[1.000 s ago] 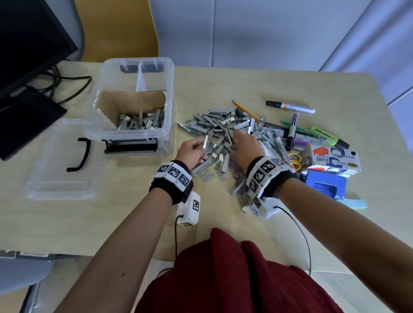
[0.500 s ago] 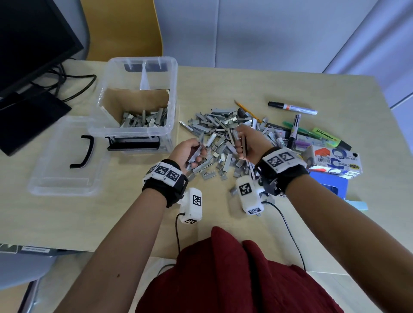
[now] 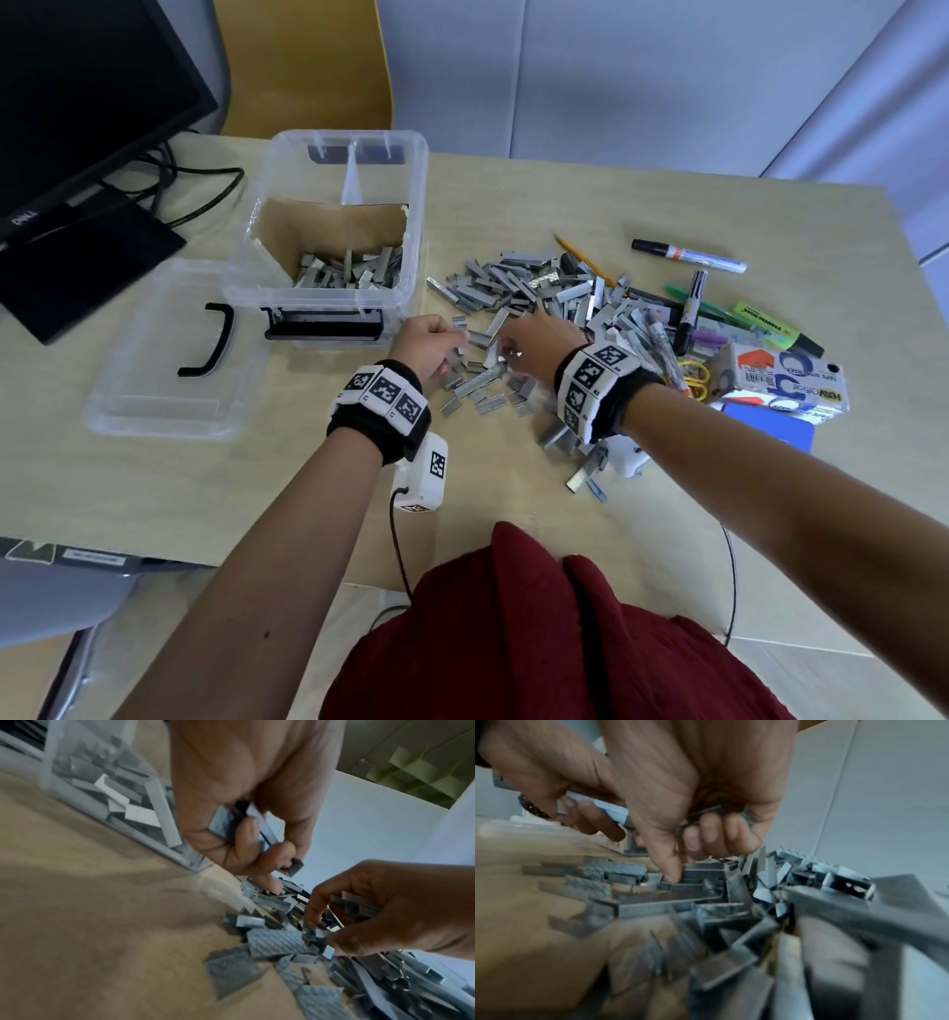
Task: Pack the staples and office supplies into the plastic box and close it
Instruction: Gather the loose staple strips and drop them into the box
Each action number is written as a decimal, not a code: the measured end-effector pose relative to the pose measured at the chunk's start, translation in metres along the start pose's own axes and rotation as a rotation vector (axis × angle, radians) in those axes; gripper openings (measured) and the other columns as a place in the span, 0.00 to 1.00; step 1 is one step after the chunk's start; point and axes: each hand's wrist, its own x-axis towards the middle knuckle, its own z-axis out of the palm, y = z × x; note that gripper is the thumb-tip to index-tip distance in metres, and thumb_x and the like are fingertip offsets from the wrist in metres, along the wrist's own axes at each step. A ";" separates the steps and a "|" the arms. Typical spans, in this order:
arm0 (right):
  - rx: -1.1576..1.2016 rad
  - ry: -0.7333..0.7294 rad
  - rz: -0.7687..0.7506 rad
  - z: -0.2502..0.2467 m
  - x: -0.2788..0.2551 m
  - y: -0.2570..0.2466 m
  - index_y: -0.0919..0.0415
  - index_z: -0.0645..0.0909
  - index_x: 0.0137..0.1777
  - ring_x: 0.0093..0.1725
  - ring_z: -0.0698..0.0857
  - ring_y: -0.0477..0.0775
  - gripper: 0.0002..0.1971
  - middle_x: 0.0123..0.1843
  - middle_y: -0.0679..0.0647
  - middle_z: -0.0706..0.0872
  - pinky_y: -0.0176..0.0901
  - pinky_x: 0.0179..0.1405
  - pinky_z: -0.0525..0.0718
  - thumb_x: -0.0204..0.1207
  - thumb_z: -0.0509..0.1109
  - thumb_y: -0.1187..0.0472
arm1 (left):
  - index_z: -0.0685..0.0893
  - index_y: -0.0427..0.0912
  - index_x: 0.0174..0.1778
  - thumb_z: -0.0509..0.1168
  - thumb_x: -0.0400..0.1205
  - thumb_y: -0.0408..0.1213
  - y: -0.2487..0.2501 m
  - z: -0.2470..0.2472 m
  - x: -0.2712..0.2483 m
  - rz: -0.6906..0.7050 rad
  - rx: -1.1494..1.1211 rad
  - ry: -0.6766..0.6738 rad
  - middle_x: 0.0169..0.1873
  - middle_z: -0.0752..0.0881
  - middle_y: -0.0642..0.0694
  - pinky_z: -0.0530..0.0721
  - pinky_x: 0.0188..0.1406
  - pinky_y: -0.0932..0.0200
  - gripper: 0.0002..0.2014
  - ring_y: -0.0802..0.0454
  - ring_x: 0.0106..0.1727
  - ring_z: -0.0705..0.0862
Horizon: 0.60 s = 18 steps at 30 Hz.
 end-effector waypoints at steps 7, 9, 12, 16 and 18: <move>1.276 -0.095 0.236 -0.007 -0.005 0.023 0.65 0.78 0.43 0.21 0.68 0.45 0.12 0.26 0.52 0.71 0.31 0.15 0.66 0.83 0.60 0.58 | 0.75 0.40 0.39 0.52 0.86 0.31 -0.001 -0.004 -0.004 -0.210 -0.565 -0.153 0.16 0.74 0.52 0.61 0.07 0.73 0.11 0.62 0.10 0.68; 1.624 -0.172 0.292 -0.008 -0.009 0.027 0.61 0.78 0.40 0.20 0.70 0.45 0.14 0.27 0.50 0.73 0.32 0.15 0.66 0.84 0.57 0.56 | 0.74 0.41 0.37 0.53 0.86 0.35 -0.001 -0.005 -0.004 -0.264 -0.620 -0.165 0.13 0.72 0.53 0.62 0.08 0.73 0.12 0.61 0.11 0.69; 1.708 -0.184 0.341 -0.010 -0.010 0.024 0.58 0.75 0.34 0.21 0.72 0.45 0.15 0.30 0.50 0.76 0.32 0.15 0.69 0.81 0.61 0.53 | 0.74 0.43 0.37 0.60 0.84 0.43 0.005 -0.007 -0.007 -0.165 -0.146 -0.140 0.20 0.71 0.52 0.65 0.10 0.70 0.12 0.61 0.13 0.68; 1.014 -0.012 0.269 -0.009 -0.009 0.007 0.59 0.70 0.30 0.19 0.68 0.44 0.15 0.25 0.50 0.72 0.32 0.19 0.67 0.75 0.70 0.58 | 0.72 0.42 0.46 0.66 0.80 0.44 0.006 -0.007 -0.008 0.066 0.612 -0.144 0.35 0.75 0.51 0.72 0.31 0.62 0.11 0.52 0.37 0.77; 0.663 0.054 0.167 -0.006 -0.006 -0.003 0.58 0.65 0.27 0.23 0.65 0.45 0.19 0.26 0.49 0.68 0.33 0.23 0.64 0.74 0.70 0.60 | 0.72 0.39 0.56 0.69 0.77 0.47 0.004 -0.008 -0.009 0.062 0.837 -0.219 0.44 0.78 0.46 0.79 0.45 0.55 0.20 0.45 0.50 0.80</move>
